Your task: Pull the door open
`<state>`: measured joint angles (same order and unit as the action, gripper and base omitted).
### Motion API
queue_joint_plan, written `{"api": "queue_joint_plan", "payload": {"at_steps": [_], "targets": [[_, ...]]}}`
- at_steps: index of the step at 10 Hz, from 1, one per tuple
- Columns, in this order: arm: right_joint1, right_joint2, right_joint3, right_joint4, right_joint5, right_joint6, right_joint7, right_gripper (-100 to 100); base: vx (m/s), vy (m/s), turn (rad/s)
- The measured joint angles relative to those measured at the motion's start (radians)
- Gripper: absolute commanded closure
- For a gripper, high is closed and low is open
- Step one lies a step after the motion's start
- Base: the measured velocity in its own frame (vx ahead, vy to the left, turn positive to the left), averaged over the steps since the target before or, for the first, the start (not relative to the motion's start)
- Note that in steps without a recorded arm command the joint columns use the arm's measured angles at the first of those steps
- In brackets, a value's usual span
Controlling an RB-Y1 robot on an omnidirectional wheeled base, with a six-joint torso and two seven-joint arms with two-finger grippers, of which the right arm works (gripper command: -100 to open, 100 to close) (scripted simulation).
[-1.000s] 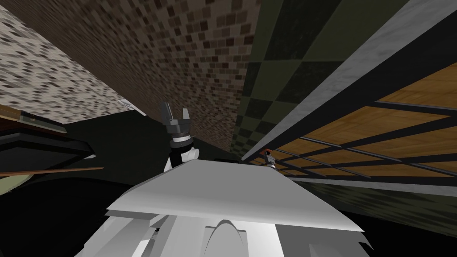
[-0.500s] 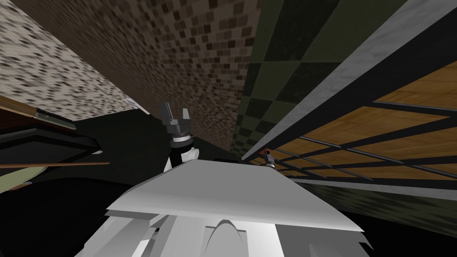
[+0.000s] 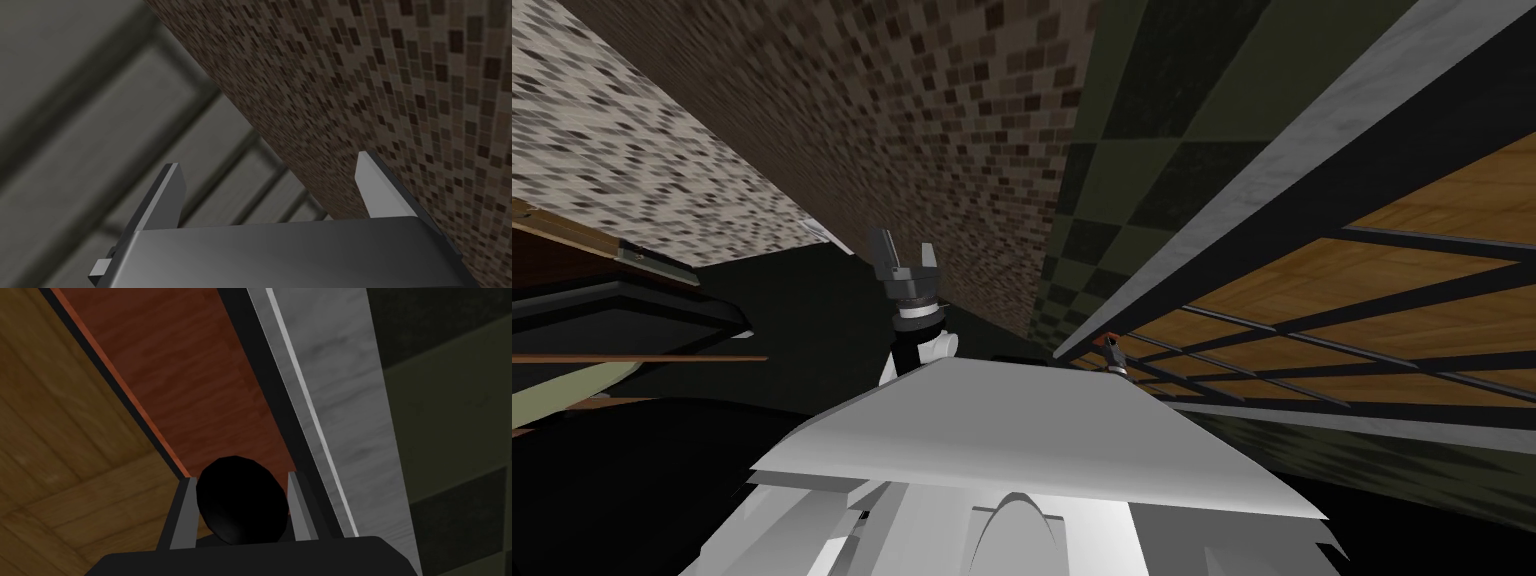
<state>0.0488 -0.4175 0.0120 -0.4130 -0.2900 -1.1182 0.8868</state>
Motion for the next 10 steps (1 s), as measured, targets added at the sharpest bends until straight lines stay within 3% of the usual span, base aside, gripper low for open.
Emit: {"api": "queue_joint_plan", "payload": {"at_steps": [3,10], "targets": [[-0.011,0.004,-0.002,0.013,-0.006,-0.002,-0.074,100,-0.041,-0.021,0.049],[-0.014,0.014,-0.008,-0.008,-0.023,0.017,-0.239,100,-0.041,-0.017,0.042]]}}
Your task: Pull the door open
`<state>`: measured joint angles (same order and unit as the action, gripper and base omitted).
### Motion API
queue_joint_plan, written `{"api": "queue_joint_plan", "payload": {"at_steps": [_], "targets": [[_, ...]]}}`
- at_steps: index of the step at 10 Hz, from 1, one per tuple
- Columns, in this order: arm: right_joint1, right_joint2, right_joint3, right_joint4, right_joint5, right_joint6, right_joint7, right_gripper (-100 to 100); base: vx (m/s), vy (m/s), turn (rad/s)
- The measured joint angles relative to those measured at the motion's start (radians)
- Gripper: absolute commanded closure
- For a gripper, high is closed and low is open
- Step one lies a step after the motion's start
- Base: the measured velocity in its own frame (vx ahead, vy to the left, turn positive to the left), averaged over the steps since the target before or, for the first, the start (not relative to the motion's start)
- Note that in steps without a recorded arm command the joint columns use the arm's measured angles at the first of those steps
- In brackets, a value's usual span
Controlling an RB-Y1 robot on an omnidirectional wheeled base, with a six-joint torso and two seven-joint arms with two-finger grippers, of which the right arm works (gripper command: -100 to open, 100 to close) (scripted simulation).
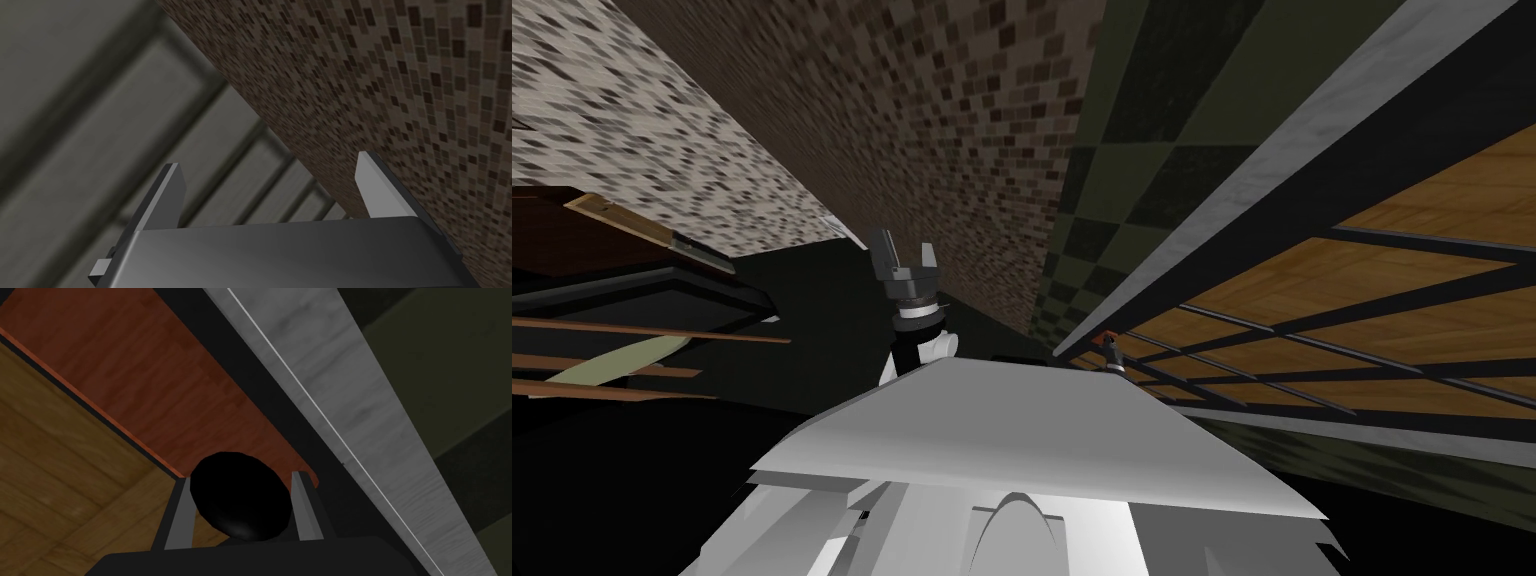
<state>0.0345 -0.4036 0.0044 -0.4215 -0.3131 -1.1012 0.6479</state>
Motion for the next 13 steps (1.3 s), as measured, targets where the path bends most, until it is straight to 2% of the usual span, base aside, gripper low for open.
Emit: {"api": "queue_joint_plan", "payload": {"at_steps": [3,10,13], "targets": [[-0.012,0.004,-0.002,0.014,-0.006,-0.003,-0.074,100,-0.039,-0.019,0.047],[-0.010,0.014,-0.011,-0.019,-0.028,0.023,-0.245,100,-0.045,-0.021,0.050],[-0.016,0.018,-0.014,-0.017,-0.036,0.026,-0.319,100,-0.054,-0.019,0.055]]}}
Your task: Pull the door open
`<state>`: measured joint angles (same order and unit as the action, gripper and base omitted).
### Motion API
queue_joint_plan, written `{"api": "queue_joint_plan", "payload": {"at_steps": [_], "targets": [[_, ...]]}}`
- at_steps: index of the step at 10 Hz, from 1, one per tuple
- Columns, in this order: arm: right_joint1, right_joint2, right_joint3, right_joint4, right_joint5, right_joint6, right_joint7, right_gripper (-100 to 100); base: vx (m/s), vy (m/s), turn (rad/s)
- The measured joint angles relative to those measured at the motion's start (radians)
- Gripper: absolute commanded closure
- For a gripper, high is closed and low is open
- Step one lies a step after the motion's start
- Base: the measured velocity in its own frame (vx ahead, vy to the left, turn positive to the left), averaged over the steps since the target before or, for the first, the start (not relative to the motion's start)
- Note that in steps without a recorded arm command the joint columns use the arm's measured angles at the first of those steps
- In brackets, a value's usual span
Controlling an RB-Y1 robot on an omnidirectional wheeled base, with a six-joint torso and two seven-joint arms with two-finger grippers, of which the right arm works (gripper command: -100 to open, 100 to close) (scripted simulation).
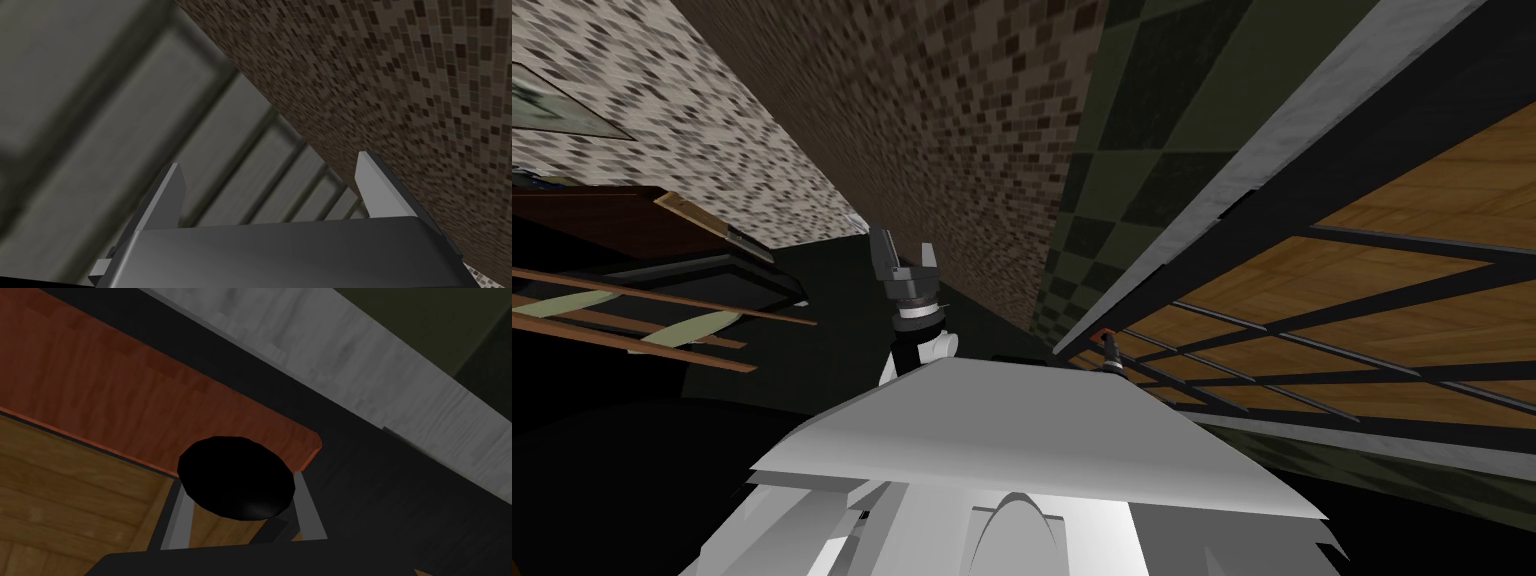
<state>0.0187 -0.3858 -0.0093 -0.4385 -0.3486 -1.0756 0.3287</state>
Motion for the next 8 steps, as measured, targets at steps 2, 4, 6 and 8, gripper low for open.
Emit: {"api": "queue_joint_plan", "payload": {"at_steps": [2,4,6,8], "targets": [[0.003,0.004,-0.004,-0.018,-0.008,0.014,-0.049,100,-0.051,-0.022,0.045],[-0.008,0.007,-0.004,-0.003,-0.012,0.011,-0.098,100,-0.035,-0.014,0.045],[-0.005,0.009,-0.007,-0.012,-0.017,0.016,-0.143,100,-0.041,-0.015,0.044],[-0.010,0.012,-0.011,-0.010,-0.026,0.020,-0.198,100,-0.062,-0.024,0.063]]}}
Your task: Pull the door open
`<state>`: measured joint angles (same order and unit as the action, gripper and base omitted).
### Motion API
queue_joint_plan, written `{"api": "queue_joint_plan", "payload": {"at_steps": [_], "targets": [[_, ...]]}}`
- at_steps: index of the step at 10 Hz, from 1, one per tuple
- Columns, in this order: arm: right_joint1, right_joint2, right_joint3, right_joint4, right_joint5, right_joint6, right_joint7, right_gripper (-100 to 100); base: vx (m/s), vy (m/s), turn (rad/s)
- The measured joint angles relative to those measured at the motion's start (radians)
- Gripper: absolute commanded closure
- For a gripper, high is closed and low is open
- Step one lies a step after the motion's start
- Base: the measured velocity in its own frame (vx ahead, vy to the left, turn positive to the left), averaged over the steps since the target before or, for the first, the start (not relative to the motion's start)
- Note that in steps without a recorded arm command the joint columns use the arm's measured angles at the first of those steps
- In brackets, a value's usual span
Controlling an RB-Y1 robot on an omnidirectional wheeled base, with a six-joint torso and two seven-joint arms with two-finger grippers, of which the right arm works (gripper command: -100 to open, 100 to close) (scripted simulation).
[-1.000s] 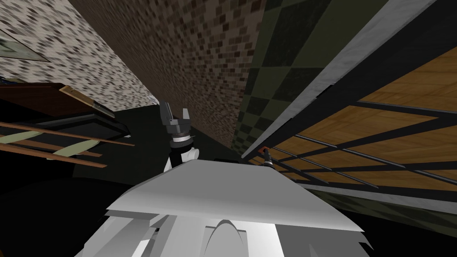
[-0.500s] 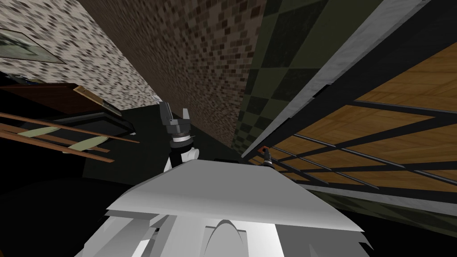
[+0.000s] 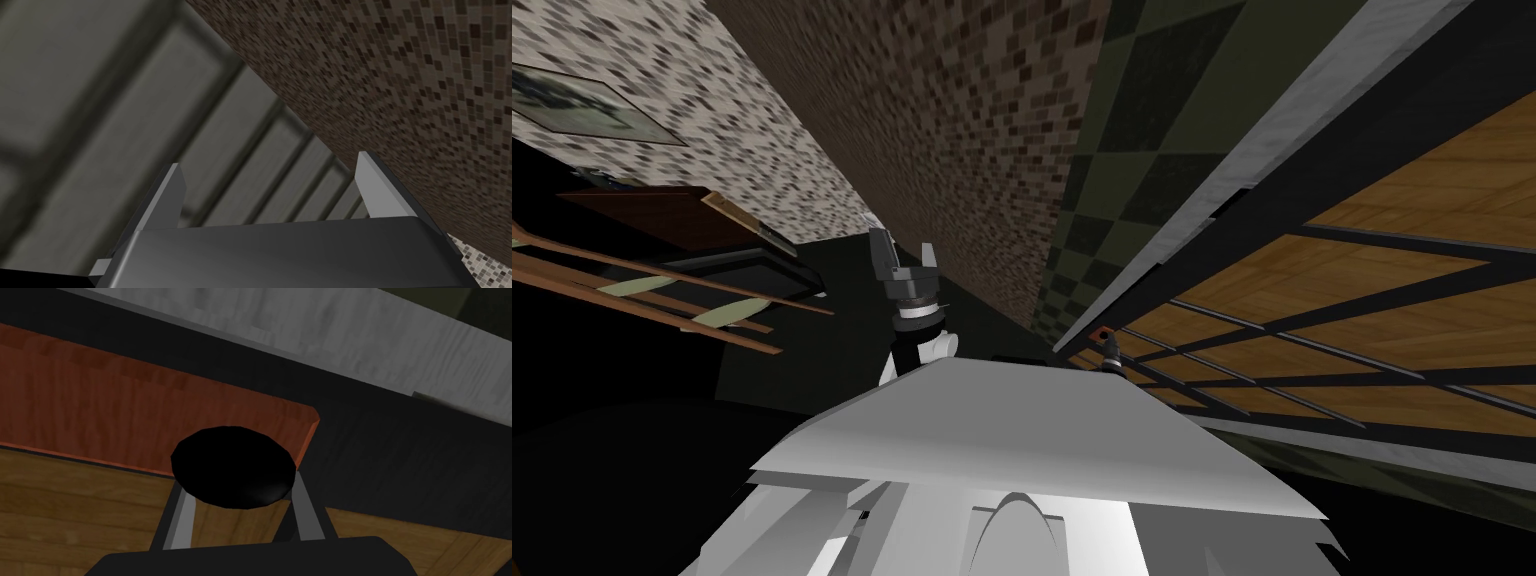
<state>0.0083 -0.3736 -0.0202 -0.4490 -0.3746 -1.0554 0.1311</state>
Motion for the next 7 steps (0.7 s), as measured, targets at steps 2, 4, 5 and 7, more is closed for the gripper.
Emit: {"api": "queue_joint_plan", "payload": {"at_steps": [2,4,5,7], "targets": [[0.004,0.005,-0.002,-0.015,-0.006,0.010,-0.049,100,-0.050,-0.015,0.045],[0.000,0.008,-0.004,-0.012,-0.011,0.014,-0.094,100,-0.049,-0.015,0.041],[-0.003,0.009,-0.004,-0.008,-0.013,0.013,-0.114,100,-0.048,-0.014,0.055],[-0.004,0.012,-0.009,-0.014,-0.022,0.022,-0.168,100,-0.064,-0.023,0.059]]}}
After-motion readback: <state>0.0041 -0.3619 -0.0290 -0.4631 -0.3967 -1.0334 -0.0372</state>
